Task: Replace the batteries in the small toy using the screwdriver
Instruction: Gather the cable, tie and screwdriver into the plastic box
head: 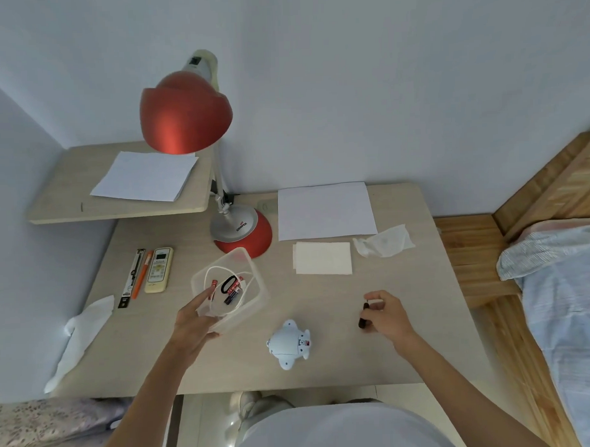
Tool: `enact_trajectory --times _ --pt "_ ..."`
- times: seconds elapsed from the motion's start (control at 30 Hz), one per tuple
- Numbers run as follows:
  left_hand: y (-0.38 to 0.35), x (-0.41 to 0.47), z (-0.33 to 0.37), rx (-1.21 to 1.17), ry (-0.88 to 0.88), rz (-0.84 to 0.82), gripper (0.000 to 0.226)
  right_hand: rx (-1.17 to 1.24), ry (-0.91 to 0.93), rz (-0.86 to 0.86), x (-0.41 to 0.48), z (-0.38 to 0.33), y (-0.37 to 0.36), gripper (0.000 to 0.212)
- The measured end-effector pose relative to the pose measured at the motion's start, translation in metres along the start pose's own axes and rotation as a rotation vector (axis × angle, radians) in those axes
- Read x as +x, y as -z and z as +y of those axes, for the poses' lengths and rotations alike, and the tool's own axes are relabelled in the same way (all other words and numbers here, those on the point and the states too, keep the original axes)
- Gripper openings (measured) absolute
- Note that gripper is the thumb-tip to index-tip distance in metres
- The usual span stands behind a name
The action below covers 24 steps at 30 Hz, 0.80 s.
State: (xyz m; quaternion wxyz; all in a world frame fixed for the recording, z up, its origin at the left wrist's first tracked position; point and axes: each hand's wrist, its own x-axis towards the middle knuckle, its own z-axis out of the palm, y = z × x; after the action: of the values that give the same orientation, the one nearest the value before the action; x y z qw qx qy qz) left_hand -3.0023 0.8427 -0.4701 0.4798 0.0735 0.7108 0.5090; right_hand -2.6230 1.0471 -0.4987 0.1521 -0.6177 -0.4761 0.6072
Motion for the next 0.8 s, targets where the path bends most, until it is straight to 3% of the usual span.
enact_trajectory --times 0.2,0.53,0.8 --pt "-0.025 -0.027 0.041 0.013 -0.133 -0.115 0.071 0.1 0.111 -0.013 -0.029 -0.055 -0.008 0.035" --pt "-0.077 -0.092 0.121 0.333 -0.394 -0.16 0.06 0.196 0.258 -0.021 -0.101 -0.127 0.018 0.034" --pt "-0.109 -0.116 0.157 0.442 -0.504 -0.257 0.046 0.225 0.349 0.018 -0.149 -0.151 0.036 0.033"
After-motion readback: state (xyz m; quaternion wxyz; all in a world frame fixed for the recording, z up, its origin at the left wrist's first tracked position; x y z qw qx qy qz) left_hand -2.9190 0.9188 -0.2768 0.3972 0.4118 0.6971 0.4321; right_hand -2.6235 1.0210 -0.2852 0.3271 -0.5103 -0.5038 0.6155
